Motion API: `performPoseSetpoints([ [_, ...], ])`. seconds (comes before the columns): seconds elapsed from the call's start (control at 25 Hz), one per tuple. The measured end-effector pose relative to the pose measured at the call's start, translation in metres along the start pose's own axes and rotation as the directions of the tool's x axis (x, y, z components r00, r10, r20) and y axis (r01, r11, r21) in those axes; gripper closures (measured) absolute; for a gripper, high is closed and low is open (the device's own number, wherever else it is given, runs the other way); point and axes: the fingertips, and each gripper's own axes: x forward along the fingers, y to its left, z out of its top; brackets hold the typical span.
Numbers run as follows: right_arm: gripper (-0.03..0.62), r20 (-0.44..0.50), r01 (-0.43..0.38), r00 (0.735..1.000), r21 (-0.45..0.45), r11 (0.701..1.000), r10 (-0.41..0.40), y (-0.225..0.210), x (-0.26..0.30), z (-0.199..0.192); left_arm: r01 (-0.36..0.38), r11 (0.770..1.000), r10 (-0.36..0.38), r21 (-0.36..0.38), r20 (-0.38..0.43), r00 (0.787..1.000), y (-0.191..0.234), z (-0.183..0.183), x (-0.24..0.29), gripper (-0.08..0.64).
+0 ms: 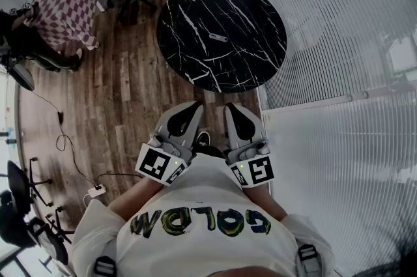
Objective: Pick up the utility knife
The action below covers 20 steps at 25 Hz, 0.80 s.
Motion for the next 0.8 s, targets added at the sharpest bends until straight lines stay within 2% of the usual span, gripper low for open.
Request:
performPoseSetpoints([
  [0.24,0.591,0.001,-0.005,1.0,0.007,1.0,0.005,-0.01,-0.006,-0.001,0.0,1.0,0.0,0.002,-0.005,1.0,-0.01,-0.005,0.009,0.556],
  [0.56,0.591,0.004,-0.025,1.0,0.082,0.996,0.024,-0.033,-0.018,-0.005,-0.002,1.0,0.002,0.012,-0.018,1.0,-0.027,-0.014,0.028,0.556],
  [0.8,0.591,-0.012,-0.032,0.999,0.067,0.997,0.033,-0.048,-0.03,-0.006,-0.017,1.0,0.018,0.012,-0.019,1.0,-0.039,-0.021,0.04,0.556],
])
